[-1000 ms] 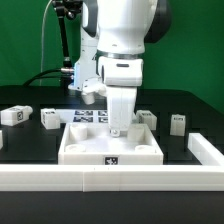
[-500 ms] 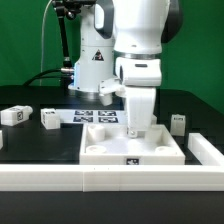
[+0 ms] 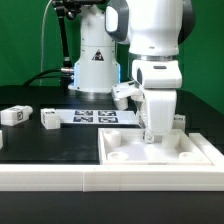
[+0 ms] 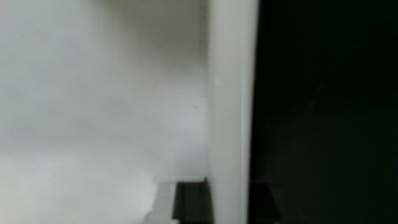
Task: Assemble one leg
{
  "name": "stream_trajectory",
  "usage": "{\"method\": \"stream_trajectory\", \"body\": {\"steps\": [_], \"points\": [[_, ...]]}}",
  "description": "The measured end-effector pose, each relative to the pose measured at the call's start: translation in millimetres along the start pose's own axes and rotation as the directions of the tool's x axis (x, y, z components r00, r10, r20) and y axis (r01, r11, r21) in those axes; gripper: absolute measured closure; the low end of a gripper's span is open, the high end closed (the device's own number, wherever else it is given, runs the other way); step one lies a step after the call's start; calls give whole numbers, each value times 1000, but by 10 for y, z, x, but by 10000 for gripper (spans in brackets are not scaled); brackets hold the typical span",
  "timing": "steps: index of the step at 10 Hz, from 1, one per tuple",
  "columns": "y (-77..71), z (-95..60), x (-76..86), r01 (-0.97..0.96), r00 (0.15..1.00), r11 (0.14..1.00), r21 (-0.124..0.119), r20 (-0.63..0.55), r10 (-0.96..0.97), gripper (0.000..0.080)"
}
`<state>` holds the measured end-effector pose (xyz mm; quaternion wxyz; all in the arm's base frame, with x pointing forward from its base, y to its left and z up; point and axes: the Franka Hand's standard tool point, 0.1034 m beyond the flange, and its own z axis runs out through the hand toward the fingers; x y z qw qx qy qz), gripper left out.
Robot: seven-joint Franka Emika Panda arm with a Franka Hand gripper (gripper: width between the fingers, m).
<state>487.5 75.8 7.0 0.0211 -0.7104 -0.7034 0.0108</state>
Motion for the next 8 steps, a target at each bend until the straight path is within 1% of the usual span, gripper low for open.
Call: {"method": "stream_trajectory", "body": {"steps": [1,2,5,6,7,8], "points": [[33,3,43,-9,1000,1000,2,-2,9,736],[30,2,62,-12,1000,1000,7,-1,12,736],[31,5,54,-13,1000,1000,6,-1,13,721],[30,6,52,-14,1000,1000,6,-1,14,528],[30,6,51,-14,1000,1000,6,-1,14,528],[30,7,49,-14,1000,1000,7,-1,14,327]]}}
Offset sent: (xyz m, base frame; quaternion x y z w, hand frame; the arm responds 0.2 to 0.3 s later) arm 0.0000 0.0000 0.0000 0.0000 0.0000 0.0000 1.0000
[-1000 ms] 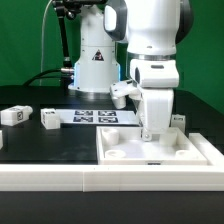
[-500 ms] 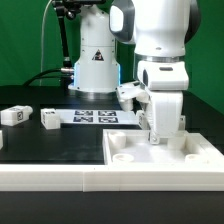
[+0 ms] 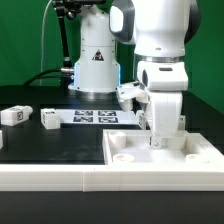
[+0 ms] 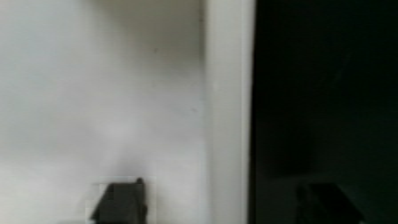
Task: Assemble one leg
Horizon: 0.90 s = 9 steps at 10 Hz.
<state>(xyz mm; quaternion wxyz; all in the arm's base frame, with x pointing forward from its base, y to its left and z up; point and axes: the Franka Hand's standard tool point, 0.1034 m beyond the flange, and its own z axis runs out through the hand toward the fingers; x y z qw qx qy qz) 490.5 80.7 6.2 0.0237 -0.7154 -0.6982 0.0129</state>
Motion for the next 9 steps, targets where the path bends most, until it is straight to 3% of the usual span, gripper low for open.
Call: {"method": "stream_trajectory", "body": {"steps": [1,6,9], "points": [[0,1,-1,0,1000,1000,0,0,0,208],[0,-17,2,-10,1000,1000,-3,1,10,152],[-51,-364,43,-73,997,996,-43,13,74,150]]}}
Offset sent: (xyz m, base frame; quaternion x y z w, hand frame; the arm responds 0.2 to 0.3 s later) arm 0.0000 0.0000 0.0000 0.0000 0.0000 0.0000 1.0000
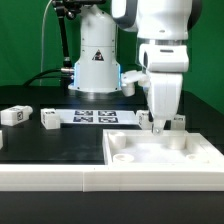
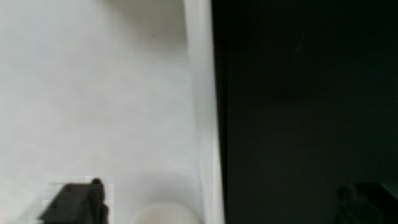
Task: Assemble one leg
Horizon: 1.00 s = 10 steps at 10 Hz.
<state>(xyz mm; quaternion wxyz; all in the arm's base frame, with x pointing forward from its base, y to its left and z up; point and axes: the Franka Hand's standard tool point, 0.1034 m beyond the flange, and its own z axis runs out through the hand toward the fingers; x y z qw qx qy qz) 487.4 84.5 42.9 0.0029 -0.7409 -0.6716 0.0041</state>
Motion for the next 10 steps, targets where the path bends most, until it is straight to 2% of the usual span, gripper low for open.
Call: {"method": "stream_trajectory", "body": {"steps": [2,5,7,8,10], "points": [[11,-322,36,-14,1000,999,-35,12,15,150],[7,-304,33,-53,999,998,-34,9,54,150],[1,-307,35,-206,978,978,-38,-3,206,150],[-35,-312,44,-353,935,934,-54,-35,352,150],[-106,-288,106,-582,812,812,-45,-68,579,150]]}}
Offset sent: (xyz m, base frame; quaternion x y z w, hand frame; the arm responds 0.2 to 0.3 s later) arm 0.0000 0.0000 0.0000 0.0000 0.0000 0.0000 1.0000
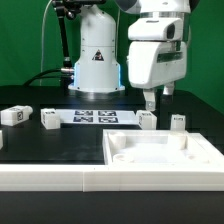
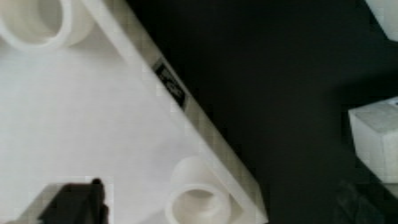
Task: Assemble one leg
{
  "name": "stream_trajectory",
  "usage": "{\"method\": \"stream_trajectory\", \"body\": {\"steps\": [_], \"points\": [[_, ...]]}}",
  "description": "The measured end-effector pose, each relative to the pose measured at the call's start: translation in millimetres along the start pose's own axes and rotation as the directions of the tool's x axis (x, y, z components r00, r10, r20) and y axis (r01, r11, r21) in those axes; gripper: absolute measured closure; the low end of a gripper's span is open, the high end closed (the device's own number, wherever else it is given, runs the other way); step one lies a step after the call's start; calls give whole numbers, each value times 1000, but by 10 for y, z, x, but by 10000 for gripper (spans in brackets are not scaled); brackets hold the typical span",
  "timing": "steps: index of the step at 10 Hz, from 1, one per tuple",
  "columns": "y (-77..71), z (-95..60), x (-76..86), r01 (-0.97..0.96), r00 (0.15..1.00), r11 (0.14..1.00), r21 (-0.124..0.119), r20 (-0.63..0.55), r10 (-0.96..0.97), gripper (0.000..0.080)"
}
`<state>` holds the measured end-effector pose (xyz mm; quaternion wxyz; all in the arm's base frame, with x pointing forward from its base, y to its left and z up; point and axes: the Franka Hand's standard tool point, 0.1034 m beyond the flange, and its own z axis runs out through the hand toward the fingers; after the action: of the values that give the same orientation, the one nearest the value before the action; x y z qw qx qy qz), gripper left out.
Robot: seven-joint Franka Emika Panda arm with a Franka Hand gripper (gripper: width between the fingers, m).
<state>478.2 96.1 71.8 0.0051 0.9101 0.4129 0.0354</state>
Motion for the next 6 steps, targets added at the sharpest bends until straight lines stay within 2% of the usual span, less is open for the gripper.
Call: {"method": "stream_trajectory", "body": {"steps": [2,3,6], "points": [[-68,23,52,-203,979,979,3,-30,203,150],[-77,24,56,-242,970,970,7,-30,242,150],[-85,26,65,-428,903,903,30,-33,429,150]]}}
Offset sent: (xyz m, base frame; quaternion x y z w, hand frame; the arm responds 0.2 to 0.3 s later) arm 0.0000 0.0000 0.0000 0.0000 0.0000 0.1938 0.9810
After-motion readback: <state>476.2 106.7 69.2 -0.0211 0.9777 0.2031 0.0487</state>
